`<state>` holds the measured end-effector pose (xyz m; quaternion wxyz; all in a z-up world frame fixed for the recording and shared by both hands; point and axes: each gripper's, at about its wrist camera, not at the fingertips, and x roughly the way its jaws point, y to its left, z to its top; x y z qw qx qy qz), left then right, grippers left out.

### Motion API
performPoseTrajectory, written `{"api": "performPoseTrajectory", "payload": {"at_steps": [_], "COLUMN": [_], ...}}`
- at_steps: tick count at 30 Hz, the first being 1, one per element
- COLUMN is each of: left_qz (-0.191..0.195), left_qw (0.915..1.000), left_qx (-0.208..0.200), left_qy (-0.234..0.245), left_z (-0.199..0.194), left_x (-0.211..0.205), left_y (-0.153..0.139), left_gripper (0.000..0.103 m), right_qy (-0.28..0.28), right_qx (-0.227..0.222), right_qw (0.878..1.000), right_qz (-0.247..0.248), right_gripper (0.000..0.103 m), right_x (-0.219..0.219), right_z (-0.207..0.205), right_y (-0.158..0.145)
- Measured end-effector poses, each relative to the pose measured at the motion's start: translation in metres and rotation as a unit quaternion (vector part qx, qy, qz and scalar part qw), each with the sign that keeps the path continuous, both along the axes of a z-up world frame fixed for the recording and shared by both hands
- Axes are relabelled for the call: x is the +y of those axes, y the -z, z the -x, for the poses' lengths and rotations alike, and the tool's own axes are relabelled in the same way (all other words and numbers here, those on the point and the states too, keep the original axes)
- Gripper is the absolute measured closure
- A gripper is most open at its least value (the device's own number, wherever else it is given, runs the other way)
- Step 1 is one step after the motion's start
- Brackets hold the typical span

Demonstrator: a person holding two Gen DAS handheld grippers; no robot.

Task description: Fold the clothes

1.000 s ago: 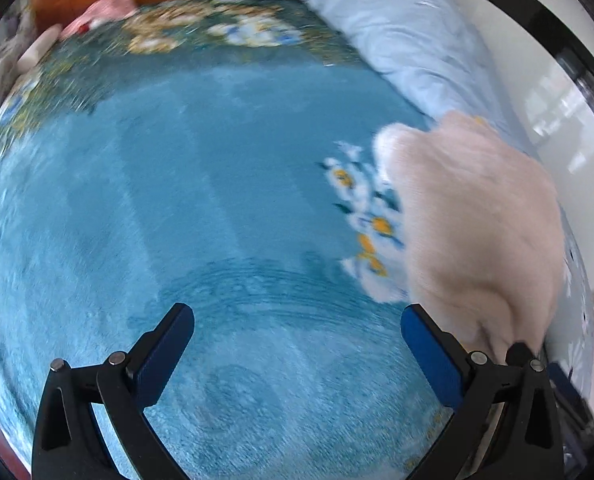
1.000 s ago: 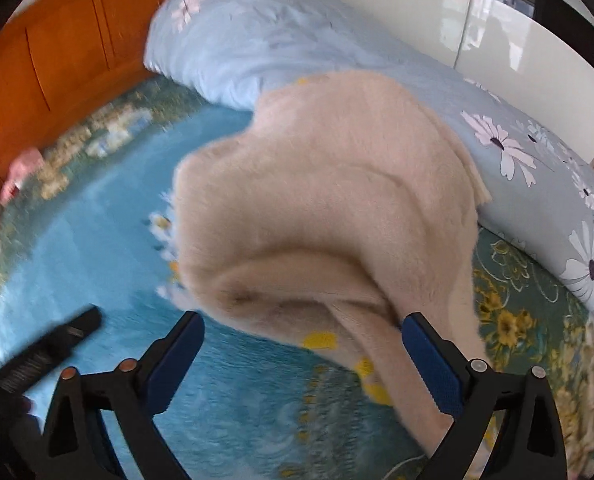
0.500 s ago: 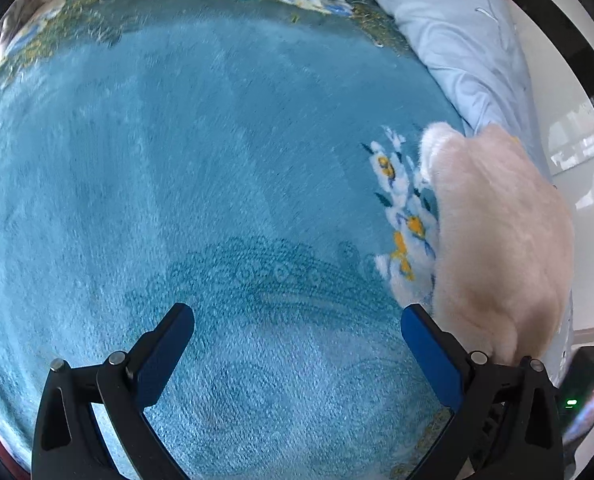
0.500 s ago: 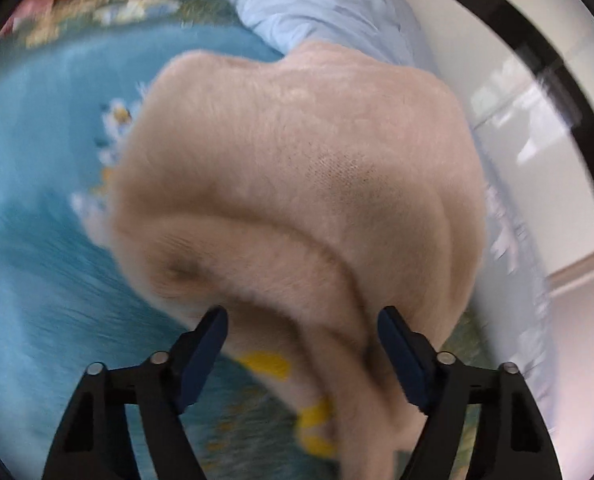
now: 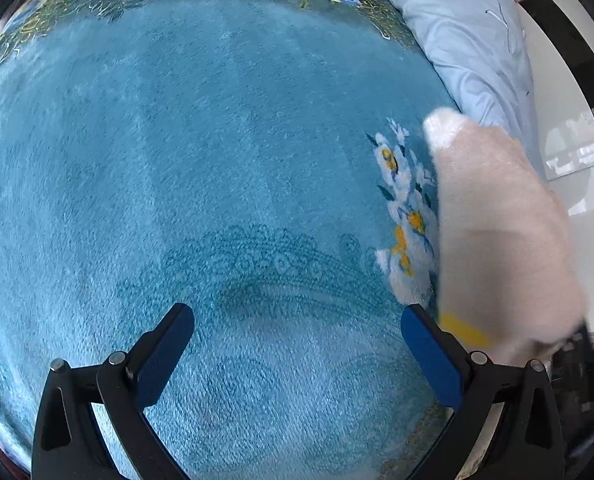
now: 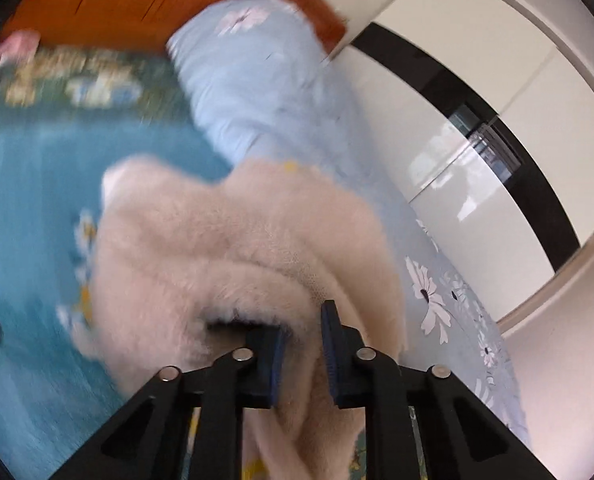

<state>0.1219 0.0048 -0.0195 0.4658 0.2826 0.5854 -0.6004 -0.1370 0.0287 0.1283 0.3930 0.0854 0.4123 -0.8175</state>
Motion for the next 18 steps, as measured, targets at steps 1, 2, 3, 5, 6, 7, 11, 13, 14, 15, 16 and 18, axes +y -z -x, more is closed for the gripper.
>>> {"api": "performPoseTrajectory", "payload": {"at_steps": [1,2,3,5,6,7,11,13,14,15,16,18], "left_qz": [0.002,0.004,0.007,0.012,0.015,0.018,0.032,0.043,0.045,0.047,0.05,0.069], "left_qw": [1.0,0.9999,0.9998,0.9996,0.9995,0.9993,0.9989,0.9985,0.9982,0.9978,0.9971,0.9938], "left_qx": [0.002,0.003,0.004,0.009,0.013,0.019,0.031,0.031,0.037,0.044,0.055,0.083], "left_qy": [0.006,0.013,0.019,0.025,0.026,0.027,0.017,0.014,0.016,0.017,0.018,0.026], "left_z": [-0.006,-0.012,-0.017,-0.031,-0.04,-0.05,-0.035,0.009,0.016,0.024,0.029,0.027], "left_x": [0.003,0.006,0.009,0.014,0.018,0.021,0.048,0.025,0.017,0.009,0.004,0.005], "left_y": [-0.003,-0.007,-0.01,-0.017,-0.021,-0.025,-0.065,-0.043,-0.045,-0.046,-0.047,-0.05], "left_gripper": [0.0,0.0,0.0,0.0,0.0,0.0,0.0,0.0,0.0,0.0,0.0,0.0], "right_qy": [0.005,0.009,0.013,0.017,0.018,0.016,0.001,0.001,0.001,0.002,0.003,0.003], "right_qx": [-0.011,-0.021,-0.035,-0.071,-0.083,-0.083,-0.052,-0.056,-0.065,-0.076,-0.088,-0.098], "right_qw": [1.0,1.0,0.999,0.996,0.994,0.994,0.992,0.989,0.987,0.984,0.981,0.977], "right_qz": [0.009,0.019,0.03,0.055,0.063,0.069,0.113,0.14,0.15,0.16,0.172,0.19], "right_gripper": [0.091,0.091,0.092,0.092,0.092,0.092,0.093,0.093,0.093,0.093,0.093,0.093], "right_x": [0.008,0.016,0.021,0.03,0.03,0.028,0.024,0.044,0.055,0.068,0.082,0.101], "right_z": [0.004,0.007,0.009,0.012,0.013,0.012,0.001,-0.002,-0.002,-0.002,-0.002,-0.004], "right_y": [-0.003,-0.006,-0.004,-0.019,-0.029,-0.036,-0.079,-0.11,-0.12,-0.131,-0.143,-0.162]}}
